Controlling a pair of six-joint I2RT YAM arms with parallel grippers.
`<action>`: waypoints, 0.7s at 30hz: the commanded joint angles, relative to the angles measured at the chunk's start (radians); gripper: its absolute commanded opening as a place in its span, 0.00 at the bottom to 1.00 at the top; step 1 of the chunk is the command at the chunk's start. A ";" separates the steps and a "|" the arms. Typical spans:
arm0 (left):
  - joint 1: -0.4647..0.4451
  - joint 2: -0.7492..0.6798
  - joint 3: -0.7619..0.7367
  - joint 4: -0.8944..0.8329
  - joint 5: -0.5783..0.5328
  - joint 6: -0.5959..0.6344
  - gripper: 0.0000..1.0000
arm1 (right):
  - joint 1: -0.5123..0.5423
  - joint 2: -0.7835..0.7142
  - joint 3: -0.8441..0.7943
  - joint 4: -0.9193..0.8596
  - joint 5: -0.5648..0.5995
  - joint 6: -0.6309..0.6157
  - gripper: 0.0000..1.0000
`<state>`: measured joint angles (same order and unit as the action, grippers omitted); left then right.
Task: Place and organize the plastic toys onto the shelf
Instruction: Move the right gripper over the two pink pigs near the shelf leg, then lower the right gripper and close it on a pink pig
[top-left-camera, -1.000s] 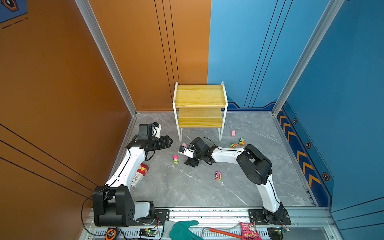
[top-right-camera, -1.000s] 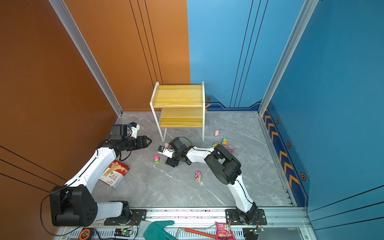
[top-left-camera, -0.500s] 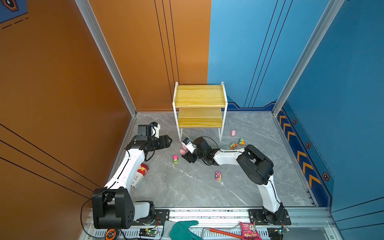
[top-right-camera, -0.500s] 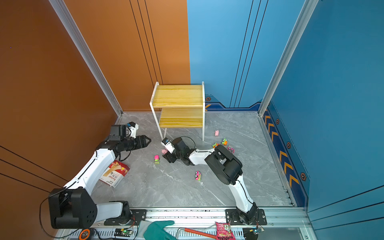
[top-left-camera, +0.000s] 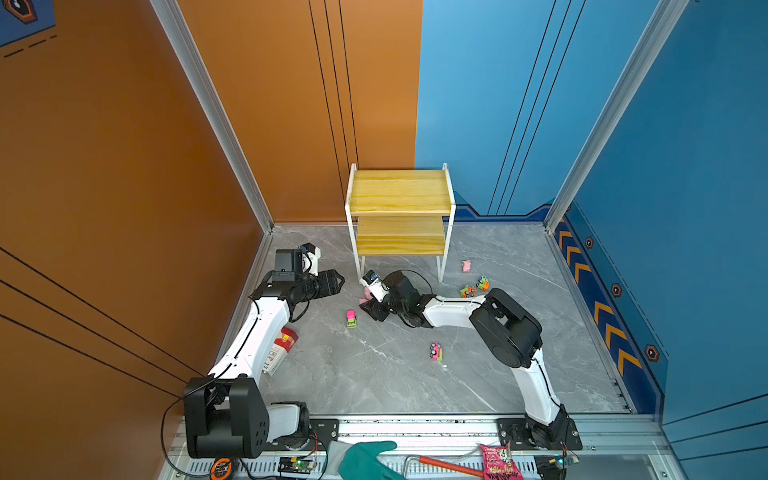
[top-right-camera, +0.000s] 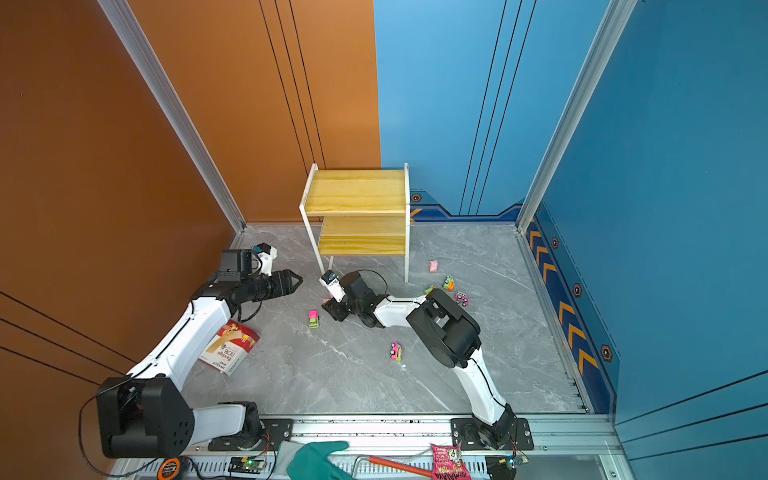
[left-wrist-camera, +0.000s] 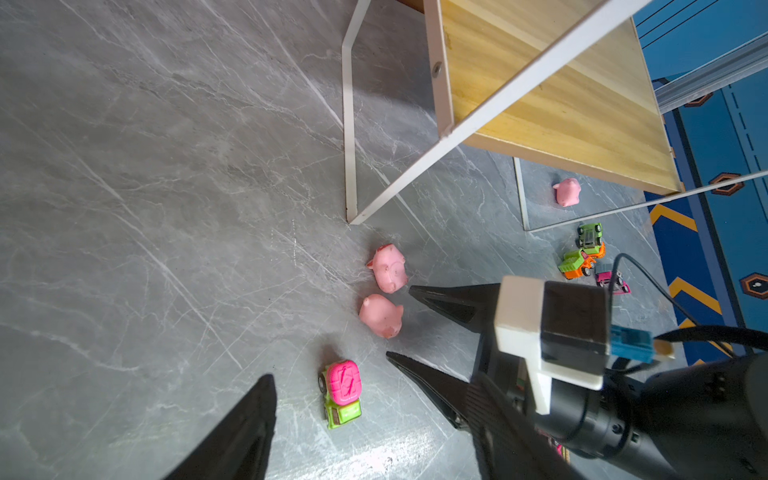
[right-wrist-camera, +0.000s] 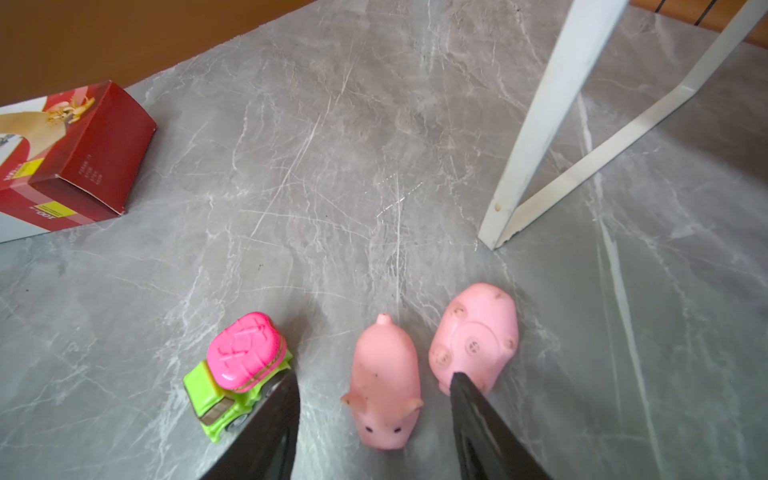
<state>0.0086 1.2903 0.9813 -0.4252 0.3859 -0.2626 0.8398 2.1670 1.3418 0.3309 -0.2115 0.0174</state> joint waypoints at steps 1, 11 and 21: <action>0.004 -0.016 -0.023 0.009 0.034 -0.012 0.73 | 0.005 0.025 0.026 -0.026 0.024 0.013 0.58; 0.002 -0.009 -0.023 0.010 0.036 -0.013 0.73 | 0.010 0.068 0.055 -0.025 0.037 0.008 0.57; 0.003 -0.005 -0.024 0.010 0.034 -0.013 0.73 | 0.025 0.098 0.098 -0.044 0.041 0.008 0.47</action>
<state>0.0086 1.2903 0.9688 -0.4149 0.3969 -0.2703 0.8562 2.2509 1.4181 0.3218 -0.1963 0.0261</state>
